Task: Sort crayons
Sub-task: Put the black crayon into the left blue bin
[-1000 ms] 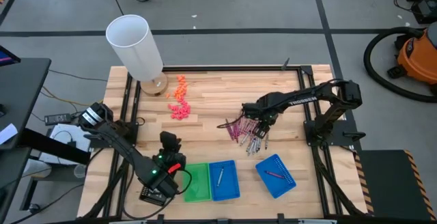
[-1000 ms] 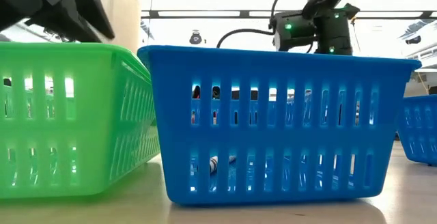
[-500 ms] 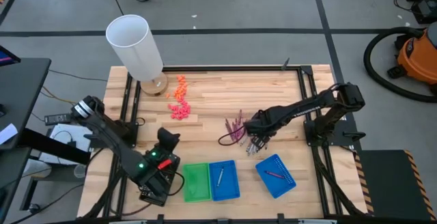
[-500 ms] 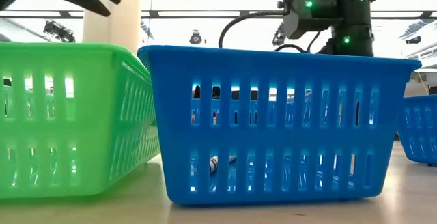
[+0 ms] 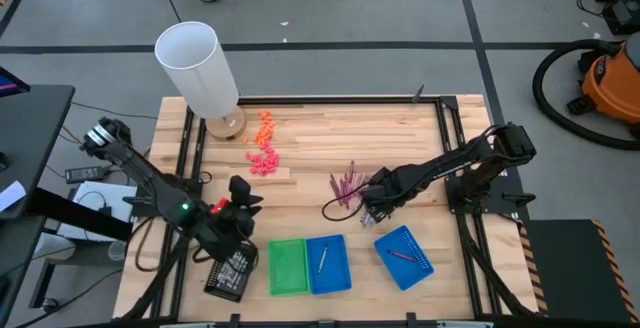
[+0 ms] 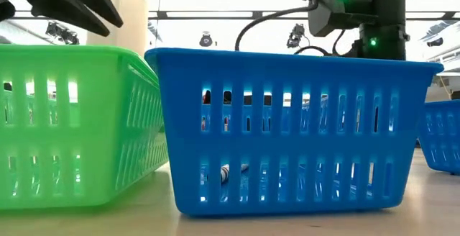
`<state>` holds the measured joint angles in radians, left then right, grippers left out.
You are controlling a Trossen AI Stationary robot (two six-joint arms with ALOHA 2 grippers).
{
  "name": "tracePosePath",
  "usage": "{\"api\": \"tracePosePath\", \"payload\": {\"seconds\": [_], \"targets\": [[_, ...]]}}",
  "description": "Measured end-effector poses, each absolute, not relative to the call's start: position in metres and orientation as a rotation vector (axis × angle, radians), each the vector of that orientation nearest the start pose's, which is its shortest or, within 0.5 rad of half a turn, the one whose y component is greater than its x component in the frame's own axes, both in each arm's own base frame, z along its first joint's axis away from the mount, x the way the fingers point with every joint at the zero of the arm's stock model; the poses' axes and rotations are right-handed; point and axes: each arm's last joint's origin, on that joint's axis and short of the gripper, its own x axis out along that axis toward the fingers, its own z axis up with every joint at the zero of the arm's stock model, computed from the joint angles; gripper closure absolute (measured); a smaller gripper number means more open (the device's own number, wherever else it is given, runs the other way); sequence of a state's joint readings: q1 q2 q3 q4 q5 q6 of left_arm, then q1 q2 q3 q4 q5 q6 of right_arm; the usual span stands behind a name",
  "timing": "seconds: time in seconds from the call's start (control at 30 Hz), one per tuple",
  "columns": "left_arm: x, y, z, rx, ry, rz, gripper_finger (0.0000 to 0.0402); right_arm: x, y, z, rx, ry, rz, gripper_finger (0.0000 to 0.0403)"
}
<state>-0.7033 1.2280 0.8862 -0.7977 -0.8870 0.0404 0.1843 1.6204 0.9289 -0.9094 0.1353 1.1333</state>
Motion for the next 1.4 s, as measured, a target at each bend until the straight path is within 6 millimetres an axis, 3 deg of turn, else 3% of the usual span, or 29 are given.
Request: {"api": "tracePosePath", "payload": {"seconds": [0.4,0.83,0.97,1.2,1.4], "targets": [[0.145,-0.090,0.254,0.572,0.683,0.179,0.0256,0.237,0.041,0.137,0.693,1.386,-0.888,0.0262],[0.141,-0.092,0.242,0.401,0.663,0.044,0.0256,0.240,0.035,0.135,0.646,1.415,-0.781,0.0369],[0.143,-0.093,0.243,0.375,0.650,0.022,0.0256,0.242,0.035,0.139,0.626,1.418,-0.754,0.0380],[0.143,-0.094,0.243,0.353,0.645,0.024,0.0256,0.241,0.034,0.155,0.620,1.362,-0.726,0.0364],[0.149,-0.096,0.250,0.265,0.571,0.032,0.0255,0.242,0.037,0.178,0.633,1.193,-0.647,0.0364]]}}
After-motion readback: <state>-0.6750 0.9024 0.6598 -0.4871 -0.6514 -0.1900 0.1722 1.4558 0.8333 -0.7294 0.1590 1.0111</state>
